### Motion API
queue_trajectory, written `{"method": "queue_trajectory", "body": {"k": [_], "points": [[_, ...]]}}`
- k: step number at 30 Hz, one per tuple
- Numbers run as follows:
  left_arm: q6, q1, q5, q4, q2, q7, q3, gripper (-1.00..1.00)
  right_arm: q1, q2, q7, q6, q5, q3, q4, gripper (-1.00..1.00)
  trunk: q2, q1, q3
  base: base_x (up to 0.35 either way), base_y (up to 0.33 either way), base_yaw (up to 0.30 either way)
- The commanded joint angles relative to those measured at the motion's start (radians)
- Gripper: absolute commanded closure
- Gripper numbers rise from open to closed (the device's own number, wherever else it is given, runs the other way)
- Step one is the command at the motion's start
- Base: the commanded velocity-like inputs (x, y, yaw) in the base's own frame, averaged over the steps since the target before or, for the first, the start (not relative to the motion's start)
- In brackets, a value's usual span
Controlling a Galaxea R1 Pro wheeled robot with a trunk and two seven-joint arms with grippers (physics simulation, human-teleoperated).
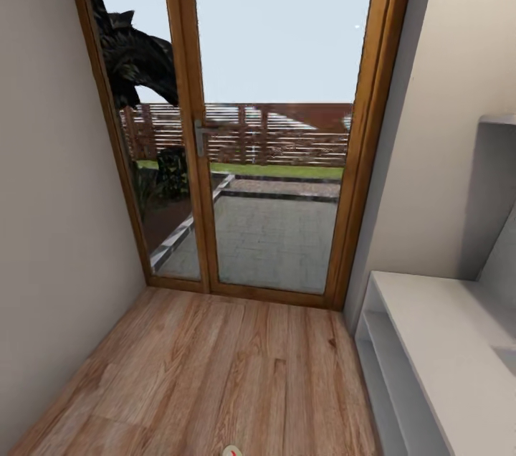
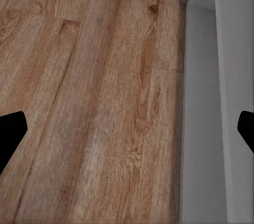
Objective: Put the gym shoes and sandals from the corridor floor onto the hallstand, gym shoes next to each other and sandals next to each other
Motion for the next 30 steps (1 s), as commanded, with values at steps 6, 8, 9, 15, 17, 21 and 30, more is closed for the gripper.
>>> {"method": "queue_trajectory", "body": {"k": [6,8,9,15,17,21,30], "points": [[-0.003,-0.001,0.000,0.001,0.000,0.000,0.003,-1.00,-0.001,0.000,0.000,-0.003,0.000,0.000,0.001,-1.00,-0.008,0.004,-0.010,0.000,0.000,-0.152],[-0.003,-0.001,0.000,0.001,0.000,0.000,0.003,-1.00,-0.001,0.000,0.000,-0.003,0.000,0.000,0.001,-1.00,-0.022,0.011,-0.018,0.000,0.000,-0.124],[-0.003,-0.001,0.000,0.001,0.000,0.000,0.003,-1.00,-0.001,0.000,0.000,-0.003,0.000,0.000,0.001,-1.00,-0.029,0.015,-0.022,0.000,0.000,-0.088],[-0.003,-0.001,0.000,0.001,0.000,0.000,0.003,-1.00,-0.001,0.000,0.000,-0.003,0.000,0.000,0.001,-1.00,-0.071,0.038,-0.043,0.000,0.000,-0.043],[-0.003,-0.001,0.000,0.001,0.000,0.000,0.003,-1.00,-0.001,0.000,0.000,-0.003,0.000,0.000,0.001,-1.00,-0.085,0.046,-0.049,0.000,0.000,-0.017],[-0.003,-0.001,0.000,0.001,0.000,0.000,0.004,-1.00,-0.001,0.000,0.000,-0.003,0.000,0.000,0.001,-1.00,-0.113,0.061,-0.062,0.000,0.000,-0.005],[-0.003,-0.001,-0.001,0.001,0.000,0.000,0.003,-1.00,-0.001,0.000,0.001,-0.003,0.000,0.000,0.001,-1.00,-0.176,0.096,-0.096,0.000,0.000,-0.001]]}}
